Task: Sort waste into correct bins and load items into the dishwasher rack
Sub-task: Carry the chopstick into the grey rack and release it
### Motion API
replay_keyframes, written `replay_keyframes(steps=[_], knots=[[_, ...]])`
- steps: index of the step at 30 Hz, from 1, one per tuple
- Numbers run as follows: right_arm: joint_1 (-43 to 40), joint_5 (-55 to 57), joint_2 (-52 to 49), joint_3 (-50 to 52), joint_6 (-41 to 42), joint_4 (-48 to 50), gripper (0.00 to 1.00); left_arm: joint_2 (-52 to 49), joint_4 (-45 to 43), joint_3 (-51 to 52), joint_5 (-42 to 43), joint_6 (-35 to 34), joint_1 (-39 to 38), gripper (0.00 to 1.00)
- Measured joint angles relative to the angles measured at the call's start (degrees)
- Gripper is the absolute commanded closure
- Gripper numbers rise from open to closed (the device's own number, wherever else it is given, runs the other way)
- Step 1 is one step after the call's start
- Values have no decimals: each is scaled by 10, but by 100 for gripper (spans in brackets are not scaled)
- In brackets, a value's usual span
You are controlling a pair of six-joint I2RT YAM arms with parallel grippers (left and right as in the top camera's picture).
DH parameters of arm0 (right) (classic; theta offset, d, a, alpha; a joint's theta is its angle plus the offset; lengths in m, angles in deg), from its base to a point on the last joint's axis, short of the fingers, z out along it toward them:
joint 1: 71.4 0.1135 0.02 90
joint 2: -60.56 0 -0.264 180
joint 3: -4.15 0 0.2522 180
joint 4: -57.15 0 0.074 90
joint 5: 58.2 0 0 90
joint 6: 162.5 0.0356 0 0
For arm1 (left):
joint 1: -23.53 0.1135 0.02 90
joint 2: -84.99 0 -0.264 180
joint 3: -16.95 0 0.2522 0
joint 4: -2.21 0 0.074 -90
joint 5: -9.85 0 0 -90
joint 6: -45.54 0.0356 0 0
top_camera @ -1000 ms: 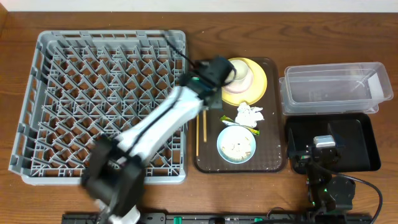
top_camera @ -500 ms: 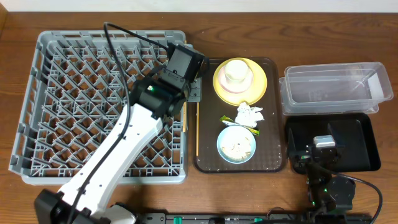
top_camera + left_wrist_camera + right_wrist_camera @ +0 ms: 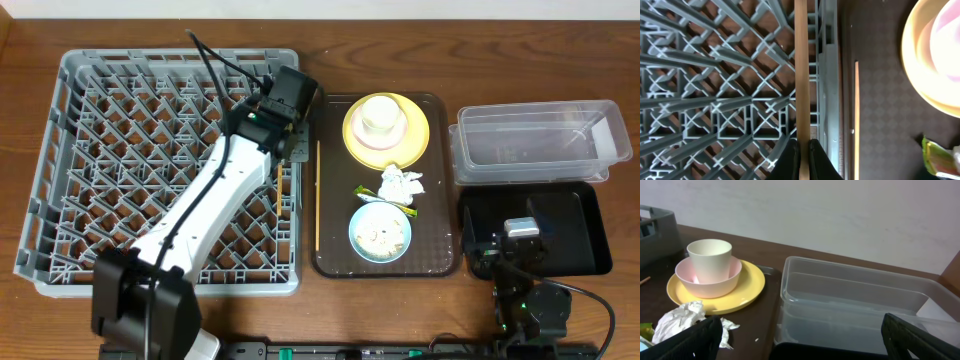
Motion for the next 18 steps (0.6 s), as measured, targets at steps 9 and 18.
replay_keyframes(steps=[9,18], knots=[[0,0,0,0,0,0,1,-43,0,0,0,0,0,93],[0,0,0,0,0,0,1,-69,-2,0,0,0,0,93]])
